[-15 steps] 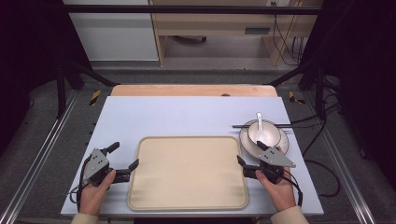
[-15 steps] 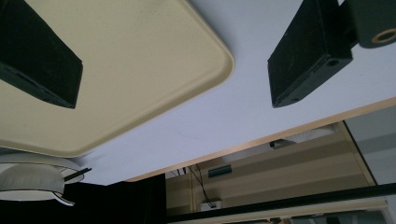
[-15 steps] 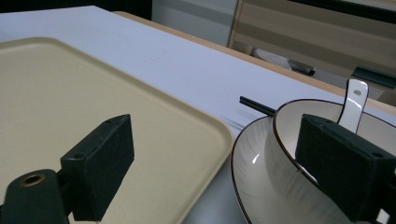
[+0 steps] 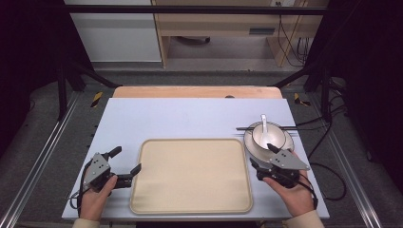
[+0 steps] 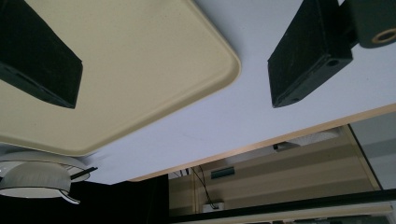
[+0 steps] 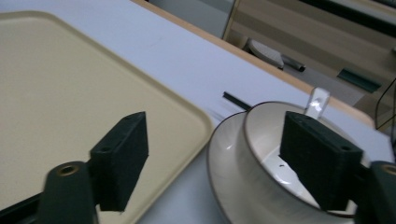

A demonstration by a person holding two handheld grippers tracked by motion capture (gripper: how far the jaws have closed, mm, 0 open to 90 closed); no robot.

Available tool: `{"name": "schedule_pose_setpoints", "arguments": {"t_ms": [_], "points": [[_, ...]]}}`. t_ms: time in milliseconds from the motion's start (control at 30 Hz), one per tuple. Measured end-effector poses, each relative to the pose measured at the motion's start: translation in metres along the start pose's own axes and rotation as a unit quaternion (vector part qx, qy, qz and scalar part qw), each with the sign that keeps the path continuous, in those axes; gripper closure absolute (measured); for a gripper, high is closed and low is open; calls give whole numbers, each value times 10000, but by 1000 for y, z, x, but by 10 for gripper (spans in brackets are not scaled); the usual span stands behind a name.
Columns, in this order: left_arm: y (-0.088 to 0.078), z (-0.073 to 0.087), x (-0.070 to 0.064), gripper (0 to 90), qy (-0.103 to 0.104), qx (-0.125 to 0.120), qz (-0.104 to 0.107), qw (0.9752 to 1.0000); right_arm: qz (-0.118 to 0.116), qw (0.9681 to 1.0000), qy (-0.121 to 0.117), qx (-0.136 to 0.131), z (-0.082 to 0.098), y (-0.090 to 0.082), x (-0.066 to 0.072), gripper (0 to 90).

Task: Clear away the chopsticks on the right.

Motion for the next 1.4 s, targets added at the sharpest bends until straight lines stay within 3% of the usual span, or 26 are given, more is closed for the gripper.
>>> {"name": "schedule_pose_setpoints", "arguments": {"t_ms": [167, 267, 367, 400, 433, 500, 633, 833, 933, 1100, 1400], "points": [[0, 0, -1, 29, 39, 21, -13, 10000, 153, 9992, -156, 329, -16, -5, -41, 468], [0, -1, -2, 29, 29, 16, -42, 10000, 231, 9974, -152, 658, -13, 2, -72, 613], [1, -1, -3, 30, 23, 7, -31, 10000, 328, 9948, 30, 962, 2, 19, -104, 708], [1, -1, -3, 30, 23, 7, -31, 10000, 328, 9948, 30, 962, 2, 19, -104, 708], [1, 0, -3, 30, 23, 35, -13, 10000, 500, 9919, 152, 1155, 16, 34, -127, 785], [1, 1, -2, 30, 20, 45, -19, 10000, 640, 9895, 365, 1246, 28, 46, -142, 841], [1, 2, -2, 31, 18, 67, -20, 10000, 775, 9843, 473, 1517, 56, 69, -168, 897], [2, 4, -4, 31, 72, 130, 7, 9999, 921, 9756, 551, 1917, 79, 92, -191, 900], [3, 5, -5, 32, 78, 150, 24, 9999, 904, 9703, 738, 2119, 86, 95, -197, 900], [3, 5, -5, 32, 85, 162, 33, 9998, 863, 9628, 763, 2443, 95, 90, -198, 900], [4, 6, -6, 34, 98, 196, 60, 9997, 683, 9575, 776, 2693, 101, 85, -193, 900]]}}
Point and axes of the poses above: each handheld gripper's, and its own axes: y roughly forward along the jaws, z roughly out of its underside, x roughly to its left, the point moved 8 cm from there along y, roughly forward along the jaws, and after that the axes turned 13 degrees about -x, right-handed, at the moved point
